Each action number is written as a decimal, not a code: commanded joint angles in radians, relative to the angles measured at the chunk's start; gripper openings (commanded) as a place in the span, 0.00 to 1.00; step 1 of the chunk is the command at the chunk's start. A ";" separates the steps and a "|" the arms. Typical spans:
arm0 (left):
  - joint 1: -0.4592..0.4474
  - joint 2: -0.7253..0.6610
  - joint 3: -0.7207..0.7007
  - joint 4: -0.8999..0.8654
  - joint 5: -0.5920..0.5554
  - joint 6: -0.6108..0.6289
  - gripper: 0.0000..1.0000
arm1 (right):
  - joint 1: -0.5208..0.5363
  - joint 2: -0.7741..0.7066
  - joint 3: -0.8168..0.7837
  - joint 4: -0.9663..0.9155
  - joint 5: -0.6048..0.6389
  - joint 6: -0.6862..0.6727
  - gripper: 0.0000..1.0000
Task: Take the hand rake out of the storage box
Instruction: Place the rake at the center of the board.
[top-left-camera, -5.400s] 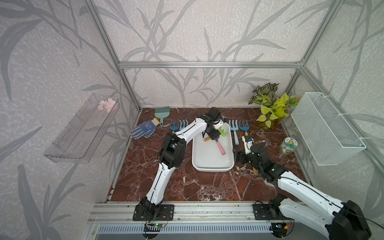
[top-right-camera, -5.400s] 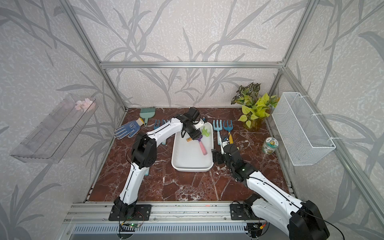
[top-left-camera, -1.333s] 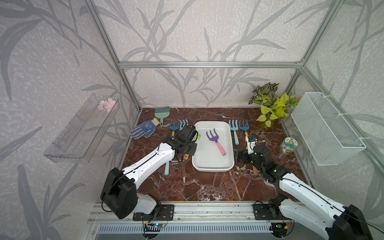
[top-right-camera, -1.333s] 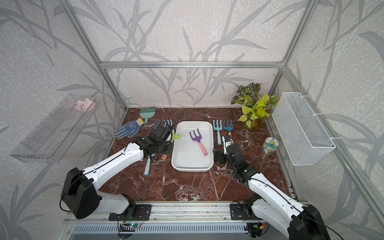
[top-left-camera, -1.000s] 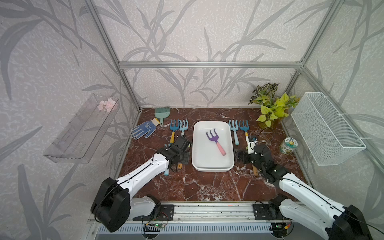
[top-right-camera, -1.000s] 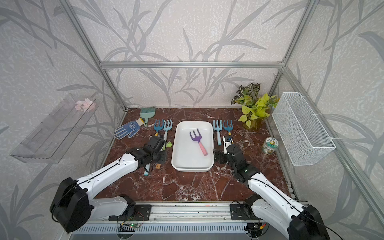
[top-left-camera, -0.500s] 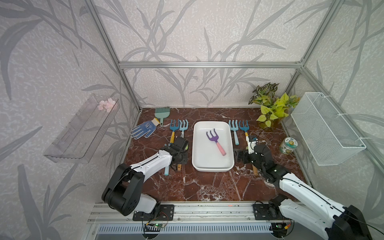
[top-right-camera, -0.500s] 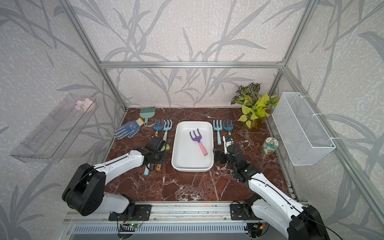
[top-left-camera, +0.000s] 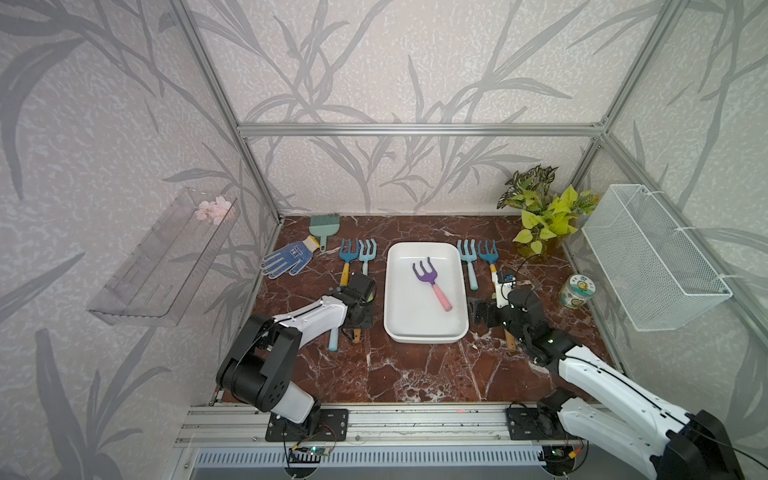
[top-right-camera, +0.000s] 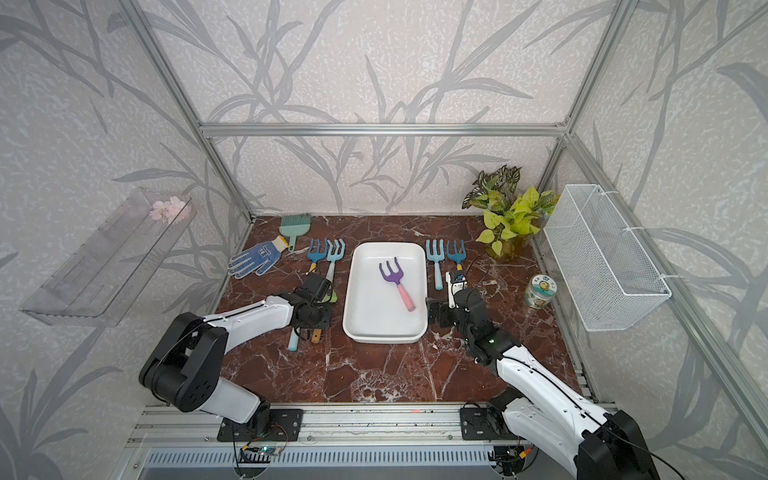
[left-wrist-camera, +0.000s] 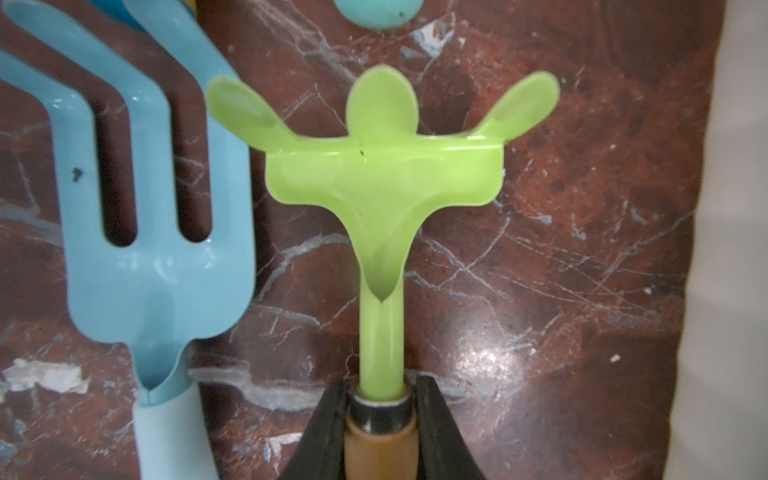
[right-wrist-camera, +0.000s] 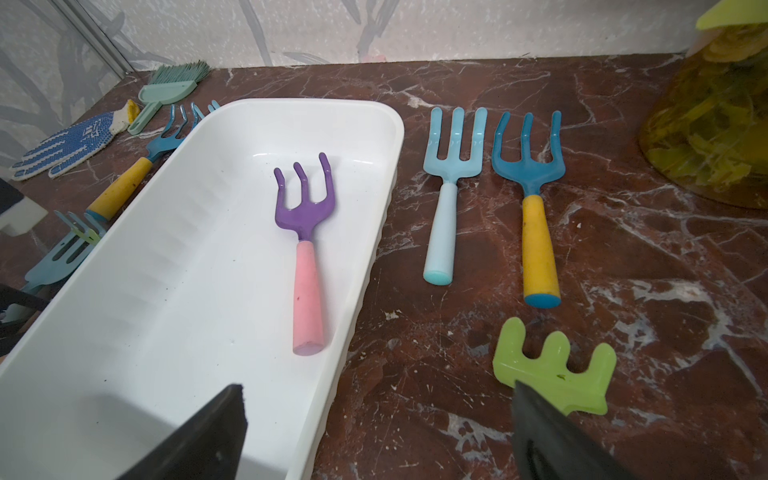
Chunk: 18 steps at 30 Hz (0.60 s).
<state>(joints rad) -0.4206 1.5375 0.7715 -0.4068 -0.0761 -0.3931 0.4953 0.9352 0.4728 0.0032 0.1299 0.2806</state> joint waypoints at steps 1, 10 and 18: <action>0.009 0.009 0.000 0.016 0.005 0.008 0.14 | -0.006 -0.004 -0.004 0.019 -0.002 0.005 0.99; 0.015 0.021 -0.008 0.010 0.009 -0.003 0.15 | -0.006 -0.004 -0.005 0.019 -0.002 0.005 0.99; 0.015 -0.005 -0.023 -0.014 0.018 -0.019 0.17 | -0.009 -0.005 -0.005 0.020 -0.003 0.005 0.99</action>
<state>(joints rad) -0.4103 1.5444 0.7692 -0.3988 -0.0696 -0.3969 0.4908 0.9352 0.4728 0.0032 0.1295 0.2810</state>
